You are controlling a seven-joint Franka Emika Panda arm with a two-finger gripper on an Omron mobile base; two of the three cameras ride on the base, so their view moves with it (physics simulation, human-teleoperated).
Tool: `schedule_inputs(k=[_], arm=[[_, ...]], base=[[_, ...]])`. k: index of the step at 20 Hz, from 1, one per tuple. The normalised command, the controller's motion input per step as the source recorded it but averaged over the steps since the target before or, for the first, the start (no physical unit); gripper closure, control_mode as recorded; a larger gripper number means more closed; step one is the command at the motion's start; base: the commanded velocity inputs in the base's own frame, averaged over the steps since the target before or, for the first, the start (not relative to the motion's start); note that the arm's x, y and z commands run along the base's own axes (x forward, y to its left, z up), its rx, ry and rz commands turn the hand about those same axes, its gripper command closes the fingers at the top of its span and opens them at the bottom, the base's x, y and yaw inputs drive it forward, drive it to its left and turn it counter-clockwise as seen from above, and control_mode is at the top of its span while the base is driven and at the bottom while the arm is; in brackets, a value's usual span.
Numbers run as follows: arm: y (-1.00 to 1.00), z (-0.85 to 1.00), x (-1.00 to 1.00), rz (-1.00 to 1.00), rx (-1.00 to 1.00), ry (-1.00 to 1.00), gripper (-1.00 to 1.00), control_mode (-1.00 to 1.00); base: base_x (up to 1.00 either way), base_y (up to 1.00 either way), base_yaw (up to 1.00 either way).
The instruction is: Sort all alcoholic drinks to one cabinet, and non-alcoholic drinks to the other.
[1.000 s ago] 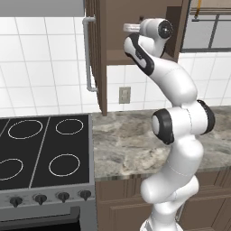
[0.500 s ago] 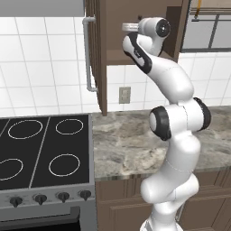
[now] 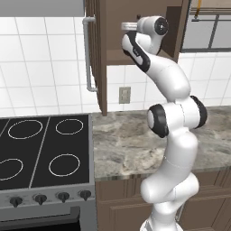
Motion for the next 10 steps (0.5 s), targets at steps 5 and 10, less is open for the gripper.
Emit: schedule_inputs(k=[5, 10], arm=[[0.07, -0.15, 0.24, 0.00, 0.00, 0.00, 1.00, -1.00], [0.06, -0.17, 0.22, 0.00, 0.00, 0.00, 1.00, -1.00]], base=[[0.00, 0.00, 0.00], [0.00, 0.00, 0.00]])
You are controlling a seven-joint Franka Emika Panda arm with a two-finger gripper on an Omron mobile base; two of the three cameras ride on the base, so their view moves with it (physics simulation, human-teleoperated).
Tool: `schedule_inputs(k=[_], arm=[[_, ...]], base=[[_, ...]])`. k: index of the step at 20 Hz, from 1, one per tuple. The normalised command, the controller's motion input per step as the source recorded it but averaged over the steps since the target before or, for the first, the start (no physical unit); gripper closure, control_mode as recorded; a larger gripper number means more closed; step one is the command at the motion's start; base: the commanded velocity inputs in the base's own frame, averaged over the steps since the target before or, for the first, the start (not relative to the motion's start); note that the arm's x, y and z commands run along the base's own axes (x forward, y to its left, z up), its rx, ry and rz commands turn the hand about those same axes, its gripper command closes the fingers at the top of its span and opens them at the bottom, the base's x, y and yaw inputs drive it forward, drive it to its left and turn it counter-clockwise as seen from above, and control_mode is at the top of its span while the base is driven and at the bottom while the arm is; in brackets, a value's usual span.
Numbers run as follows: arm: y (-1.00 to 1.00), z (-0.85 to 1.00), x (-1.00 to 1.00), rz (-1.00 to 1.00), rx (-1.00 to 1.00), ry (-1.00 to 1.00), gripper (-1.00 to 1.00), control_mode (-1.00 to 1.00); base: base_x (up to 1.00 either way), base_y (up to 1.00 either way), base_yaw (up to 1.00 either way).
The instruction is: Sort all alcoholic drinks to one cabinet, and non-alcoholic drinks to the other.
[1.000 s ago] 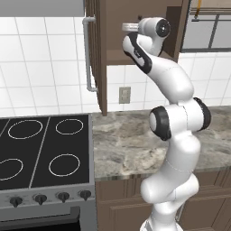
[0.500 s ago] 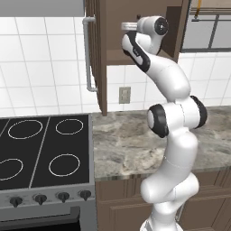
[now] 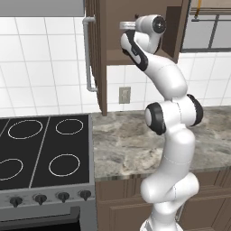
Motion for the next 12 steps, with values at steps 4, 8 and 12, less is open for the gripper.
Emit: schedule_inputs(k=[4, 8, 12], arm=[[0.04, -0.20, 0.19, 0.00, 0.00, 0.03, 1.00, -1.00], [0.04, -0.23, 0.17, 0.00, 0.00, 0.06, -1.00, -1.00], [0.01, -0.23, 0.10, 0.00, 0.00, 0.09, -1.00, -1.00]], base=[[0.00, 0.00, 0.00], [0.00, 0.00, 0.00], [0.00, 0.00, 0.00]])
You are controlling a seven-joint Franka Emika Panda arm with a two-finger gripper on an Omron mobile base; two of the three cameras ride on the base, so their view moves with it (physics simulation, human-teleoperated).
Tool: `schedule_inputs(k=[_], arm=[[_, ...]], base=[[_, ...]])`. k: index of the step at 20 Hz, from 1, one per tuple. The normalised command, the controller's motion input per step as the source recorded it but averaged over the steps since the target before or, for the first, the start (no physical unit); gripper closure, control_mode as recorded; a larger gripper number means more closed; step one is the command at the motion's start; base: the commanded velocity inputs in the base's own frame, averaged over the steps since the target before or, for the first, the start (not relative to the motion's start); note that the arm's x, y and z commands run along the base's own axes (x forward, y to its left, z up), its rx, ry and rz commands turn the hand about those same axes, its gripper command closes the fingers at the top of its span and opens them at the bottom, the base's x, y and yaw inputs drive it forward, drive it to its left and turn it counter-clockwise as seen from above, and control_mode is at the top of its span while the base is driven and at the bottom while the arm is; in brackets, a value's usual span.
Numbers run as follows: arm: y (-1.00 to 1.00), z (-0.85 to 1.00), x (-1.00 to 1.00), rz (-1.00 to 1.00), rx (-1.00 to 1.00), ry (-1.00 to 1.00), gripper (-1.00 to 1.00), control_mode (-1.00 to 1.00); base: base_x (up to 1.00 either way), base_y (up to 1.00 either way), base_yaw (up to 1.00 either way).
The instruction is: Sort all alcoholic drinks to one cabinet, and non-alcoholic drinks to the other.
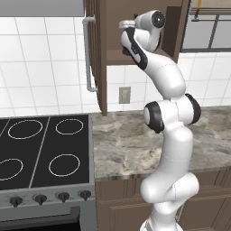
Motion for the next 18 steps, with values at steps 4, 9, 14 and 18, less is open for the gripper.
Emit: schedule_inputs(k=[4, 9, 14, 18], arm=[[0.00, -0.15, 0.01, 0.00, 0.00, 0.01, -1.00, -1.00], [0.00, -0.11, 0.00, 0.00, 0.00, 0.00, -1.00, -1.00], [0.00, -0.07, -0.01, 0.00, 0.00, 0.00, -1.00, -1.00], [0.00, -0.01, -0.09, 0.00, 0.00, 0.00, -1.00, -1.00]], base=[[0.00, 0.00, 0.00], [0.00, 0.00, 0.00], [0.00, 0.00, 0.00], [0.00, 0.00, 0.00]])
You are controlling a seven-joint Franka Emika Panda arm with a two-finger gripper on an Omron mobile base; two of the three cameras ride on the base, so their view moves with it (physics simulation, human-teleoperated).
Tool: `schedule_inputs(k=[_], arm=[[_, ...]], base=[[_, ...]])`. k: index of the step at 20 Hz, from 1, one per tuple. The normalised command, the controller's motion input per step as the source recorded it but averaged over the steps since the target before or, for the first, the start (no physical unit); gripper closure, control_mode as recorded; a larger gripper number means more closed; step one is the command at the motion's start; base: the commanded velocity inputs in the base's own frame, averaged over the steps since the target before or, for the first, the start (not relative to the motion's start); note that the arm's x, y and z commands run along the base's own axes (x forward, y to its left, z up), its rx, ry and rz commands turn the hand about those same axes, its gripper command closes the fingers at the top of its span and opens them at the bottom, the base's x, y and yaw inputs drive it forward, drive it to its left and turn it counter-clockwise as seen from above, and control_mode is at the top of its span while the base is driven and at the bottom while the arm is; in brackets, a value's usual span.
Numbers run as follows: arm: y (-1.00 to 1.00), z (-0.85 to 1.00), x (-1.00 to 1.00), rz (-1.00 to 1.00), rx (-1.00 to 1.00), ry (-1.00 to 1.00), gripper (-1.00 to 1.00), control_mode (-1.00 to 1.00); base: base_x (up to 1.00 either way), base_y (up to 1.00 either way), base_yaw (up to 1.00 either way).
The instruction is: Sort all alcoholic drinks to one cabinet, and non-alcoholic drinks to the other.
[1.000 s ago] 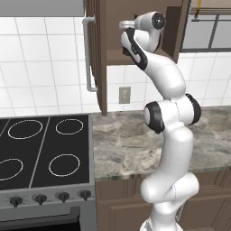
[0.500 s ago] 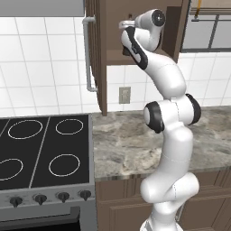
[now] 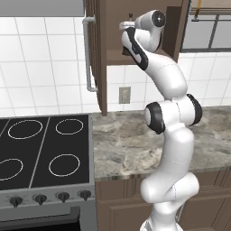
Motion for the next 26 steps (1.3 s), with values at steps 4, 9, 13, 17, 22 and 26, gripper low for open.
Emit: schedule_inputs(k=[4, 9, 13, 17, 22, 26], arm=[[-0.02, 0.00, -0.23, 0.00, 0.00, -0.03, -1.00, -1.00], [-0.03, 0.00, -0.32, 0.00, 0.00, -0.03, -1.00, -1.00], [-0.02, 0.00, -0.37, 0.00, 0.00, -0.02, -1.00, -1.00], [-0.03, 0.00, -0.40, 0.00, 0.00, -0.02, -1.00, -1.00], [-0.02, 0.01, -0.41, 0.00, 0.00, -0.03, -1.00, -1.00], [-0.02, 0.03, -0.40, 0.00, 0.00, 0.00, -1.00, -1.00]], base=[[0.00, 0.00, 0.00], [0.00, 0.00, 0.00], [0.00, 0.00, 0.00], [0.00, 0.00, 0.00], [0.00, 0.00, 0.00], [0.00, 0.00, 0.00]])
